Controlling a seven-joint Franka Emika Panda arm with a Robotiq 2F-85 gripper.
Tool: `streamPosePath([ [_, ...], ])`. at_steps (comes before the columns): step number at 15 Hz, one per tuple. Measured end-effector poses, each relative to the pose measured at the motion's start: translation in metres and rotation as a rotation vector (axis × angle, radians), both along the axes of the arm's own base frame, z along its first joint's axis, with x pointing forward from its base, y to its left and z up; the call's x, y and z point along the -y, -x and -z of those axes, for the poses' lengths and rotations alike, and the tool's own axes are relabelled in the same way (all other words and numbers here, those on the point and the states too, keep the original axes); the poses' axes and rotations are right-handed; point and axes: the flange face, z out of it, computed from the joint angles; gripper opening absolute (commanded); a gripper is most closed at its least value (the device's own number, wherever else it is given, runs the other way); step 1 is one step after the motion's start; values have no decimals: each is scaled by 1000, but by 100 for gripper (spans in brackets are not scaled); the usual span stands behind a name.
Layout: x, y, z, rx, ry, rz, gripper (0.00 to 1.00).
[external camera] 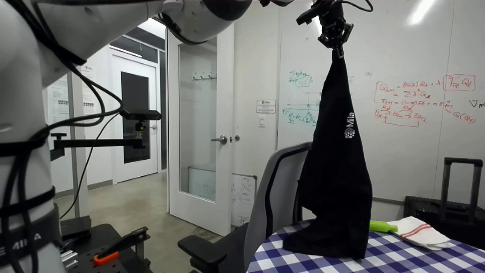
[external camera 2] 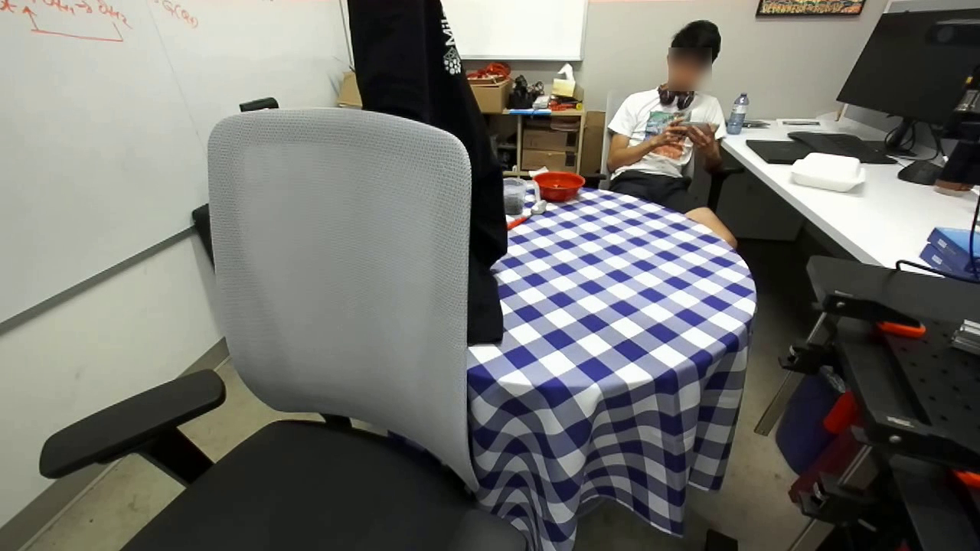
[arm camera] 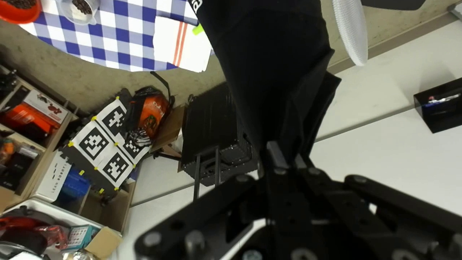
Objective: Put the cloth on the head rest
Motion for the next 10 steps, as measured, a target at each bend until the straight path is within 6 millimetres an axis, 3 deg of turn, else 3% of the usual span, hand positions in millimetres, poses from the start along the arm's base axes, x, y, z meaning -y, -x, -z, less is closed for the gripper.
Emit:
streamPosePath([
  [4, -58, 3, -28, 62, 63, -12, 2],
  [10, -175, 17, -60, 118, 158, -110, 2],
])
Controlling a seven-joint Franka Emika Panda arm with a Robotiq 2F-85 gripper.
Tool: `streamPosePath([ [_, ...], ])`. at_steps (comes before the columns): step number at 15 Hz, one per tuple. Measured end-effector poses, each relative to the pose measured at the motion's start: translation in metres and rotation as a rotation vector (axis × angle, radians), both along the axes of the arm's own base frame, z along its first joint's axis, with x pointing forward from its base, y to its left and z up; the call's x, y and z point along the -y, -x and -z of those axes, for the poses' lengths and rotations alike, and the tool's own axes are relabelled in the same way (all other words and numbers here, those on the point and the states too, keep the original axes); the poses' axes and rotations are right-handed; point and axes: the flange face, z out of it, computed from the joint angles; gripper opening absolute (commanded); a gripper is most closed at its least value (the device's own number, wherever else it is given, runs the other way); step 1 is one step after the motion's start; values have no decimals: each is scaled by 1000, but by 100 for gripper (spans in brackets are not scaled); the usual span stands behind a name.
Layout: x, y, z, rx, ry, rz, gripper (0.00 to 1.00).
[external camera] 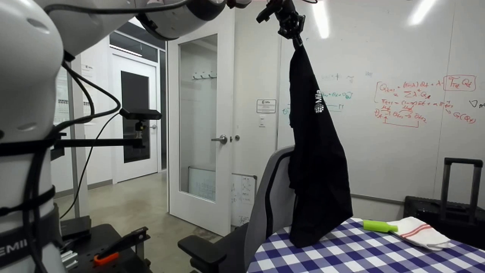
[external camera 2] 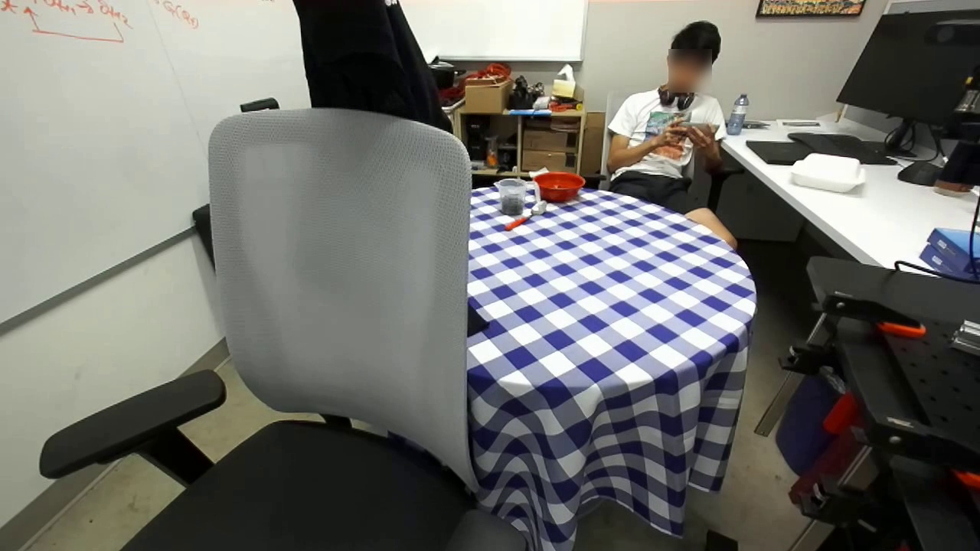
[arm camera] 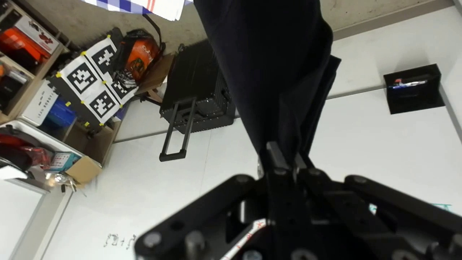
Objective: Put the cloth on the head rest
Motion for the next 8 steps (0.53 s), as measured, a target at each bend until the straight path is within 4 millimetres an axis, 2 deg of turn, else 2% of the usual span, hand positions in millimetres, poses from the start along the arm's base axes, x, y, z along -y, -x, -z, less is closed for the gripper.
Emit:
streamPosePath([
  [2, -45, 3, 3, -4, 41, -47, 2],
  [4, -88, 0, 26, -43, 81, -93, 2],
  [6, -124, -11, 70, -113, 134, -130, 2],
  [8, -148, -26, 128, -201, 195, -166, 2],
])
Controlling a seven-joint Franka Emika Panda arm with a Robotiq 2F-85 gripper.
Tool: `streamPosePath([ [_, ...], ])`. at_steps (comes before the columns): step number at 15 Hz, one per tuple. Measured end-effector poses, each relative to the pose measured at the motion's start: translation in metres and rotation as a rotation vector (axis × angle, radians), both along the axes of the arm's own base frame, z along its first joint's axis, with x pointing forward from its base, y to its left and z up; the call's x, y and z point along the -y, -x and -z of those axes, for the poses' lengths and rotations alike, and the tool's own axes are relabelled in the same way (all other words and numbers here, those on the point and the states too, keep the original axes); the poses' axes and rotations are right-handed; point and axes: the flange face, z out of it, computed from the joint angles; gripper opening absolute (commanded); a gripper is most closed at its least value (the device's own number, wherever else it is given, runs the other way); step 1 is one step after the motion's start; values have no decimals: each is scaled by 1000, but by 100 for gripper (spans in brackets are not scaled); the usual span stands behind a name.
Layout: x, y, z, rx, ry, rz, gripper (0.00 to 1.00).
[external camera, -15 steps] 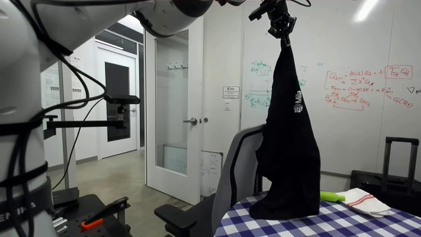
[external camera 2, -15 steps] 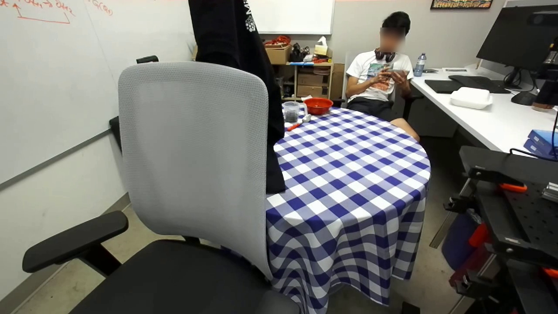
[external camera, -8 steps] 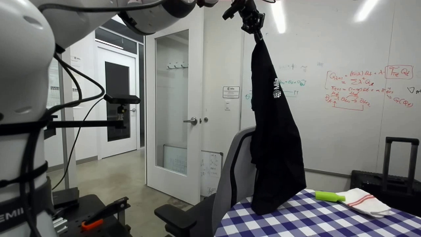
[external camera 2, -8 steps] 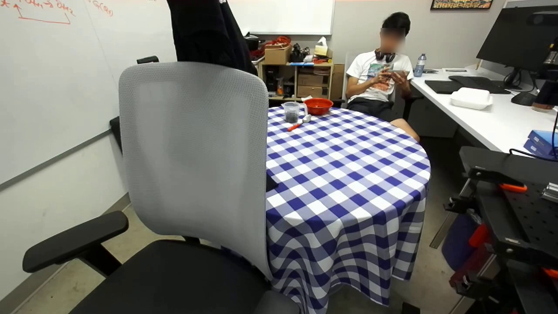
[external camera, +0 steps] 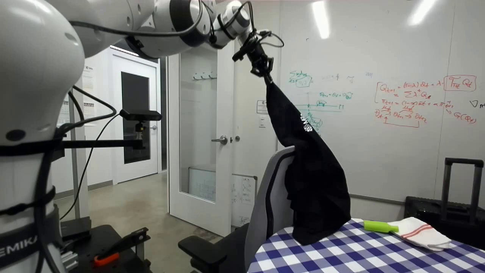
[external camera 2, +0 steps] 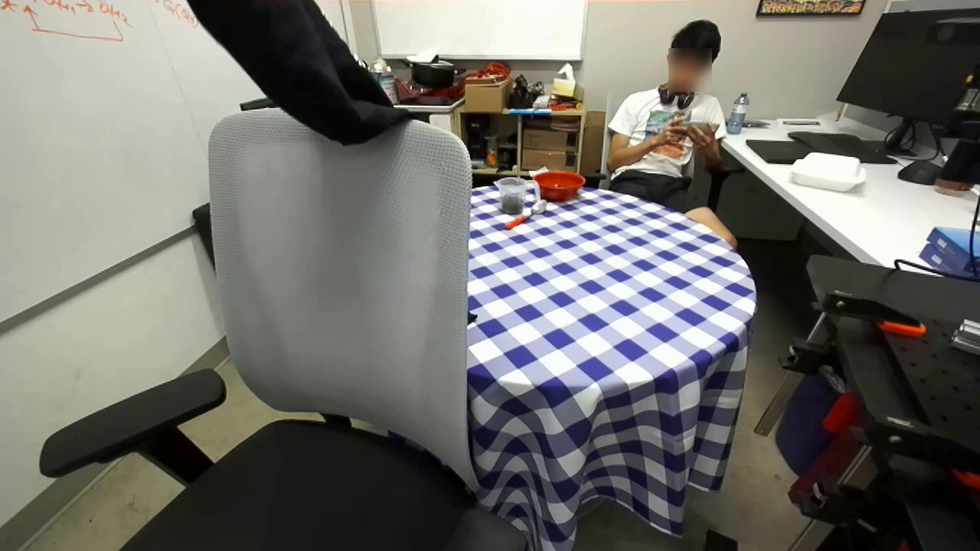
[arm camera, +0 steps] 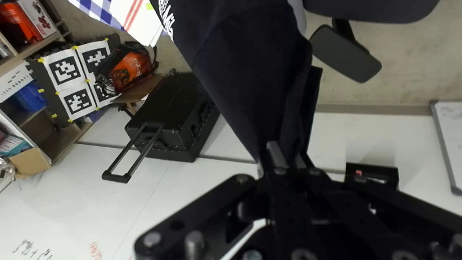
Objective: Put the cloth on the head rest
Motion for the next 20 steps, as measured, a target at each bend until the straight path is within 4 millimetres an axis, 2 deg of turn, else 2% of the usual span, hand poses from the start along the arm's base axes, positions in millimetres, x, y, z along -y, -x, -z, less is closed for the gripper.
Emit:
streamPosePath([
  [2, -11, -13, 61, -100, 53, -31, 2],
  [6, -12, -32, 178, -281, 130, -69, 2],
  [9, -14, -31, 246, -403, 170, -92, 4],
  [10, -15, -30, 265, -442, 181, -101, 29],
  [12, -16, -26, 300, -509, 201, -112, 33],
  [14, -16, -22, 325, -560, 214, -128, 48],
  [16, -16, -20, 335, -584, 218, -141, 64],
  [18, -16, -21, 329, -580, 212, -150, 77],
  [20, -14, -24, 311, -558, 191, -152, 94],
])
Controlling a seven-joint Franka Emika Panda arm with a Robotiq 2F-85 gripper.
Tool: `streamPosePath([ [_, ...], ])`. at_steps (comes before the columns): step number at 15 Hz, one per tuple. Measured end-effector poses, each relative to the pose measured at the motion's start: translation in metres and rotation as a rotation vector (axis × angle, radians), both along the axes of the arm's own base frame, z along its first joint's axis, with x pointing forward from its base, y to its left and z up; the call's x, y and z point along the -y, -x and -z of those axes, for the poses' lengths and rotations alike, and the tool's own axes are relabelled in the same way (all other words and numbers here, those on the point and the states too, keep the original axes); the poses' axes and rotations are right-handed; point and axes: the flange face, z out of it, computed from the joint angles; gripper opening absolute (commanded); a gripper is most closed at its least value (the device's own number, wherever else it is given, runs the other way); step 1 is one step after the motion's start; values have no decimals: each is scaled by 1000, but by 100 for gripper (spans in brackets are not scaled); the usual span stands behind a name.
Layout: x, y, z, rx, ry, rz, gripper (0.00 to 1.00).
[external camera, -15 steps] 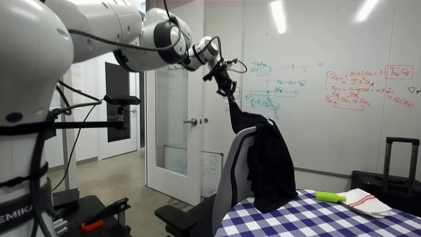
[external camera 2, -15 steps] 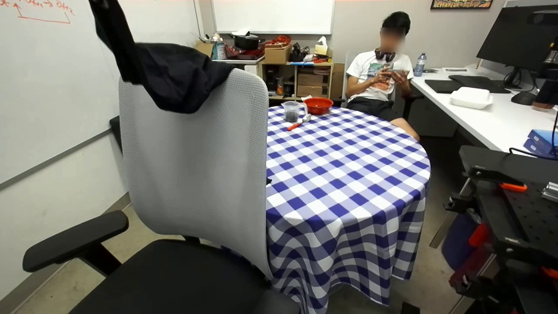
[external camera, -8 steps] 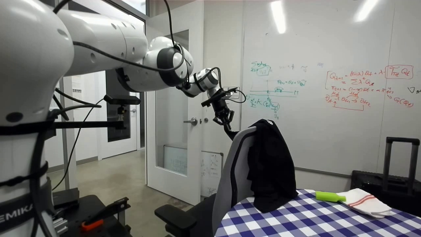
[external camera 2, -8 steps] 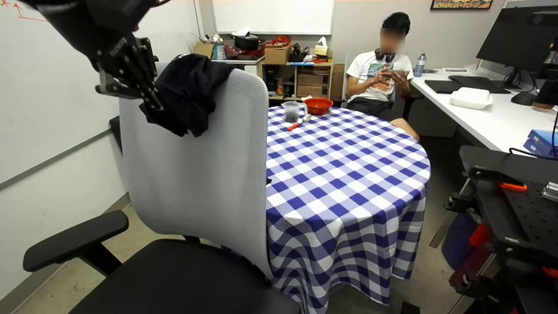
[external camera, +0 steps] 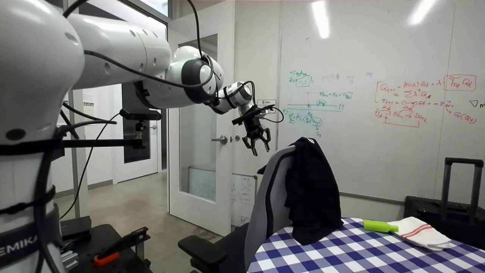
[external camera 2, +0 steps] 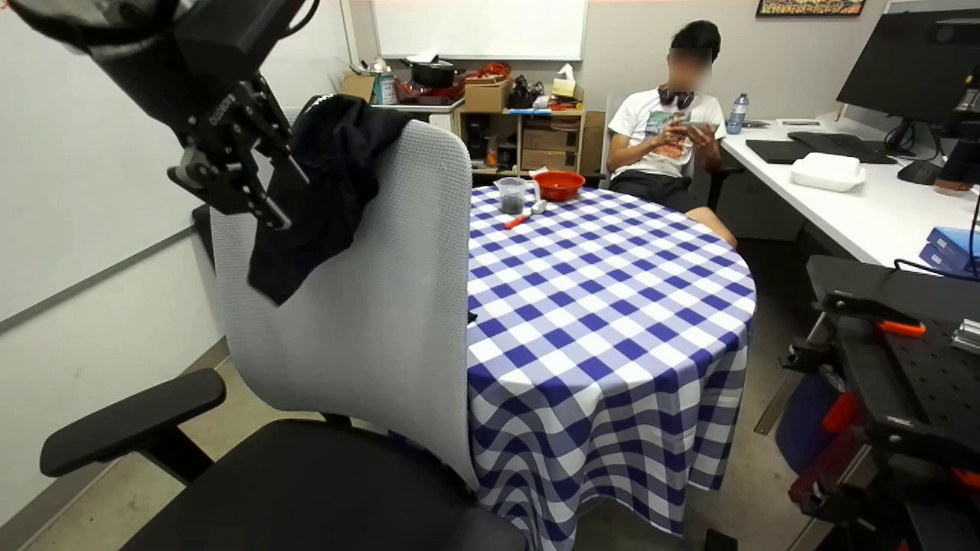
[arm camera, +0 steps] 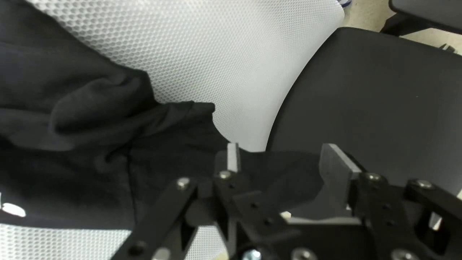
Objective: Put the cloth on the head rest
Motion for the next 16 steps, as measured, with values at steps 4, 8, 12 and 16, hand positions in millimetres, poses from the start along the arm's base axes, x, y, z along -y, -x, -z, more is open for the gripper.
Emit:
streamPosePath([
  [4, 8, -4, -59, 49, -83, 4, 100],
  [8, 37, -4, -113, 44, -155, -2, 100],
  [12, 115, -13, -150, 60, -195, 42, 100],
  [16, 210, -21, -165, 110, -254, 157, 100],
])
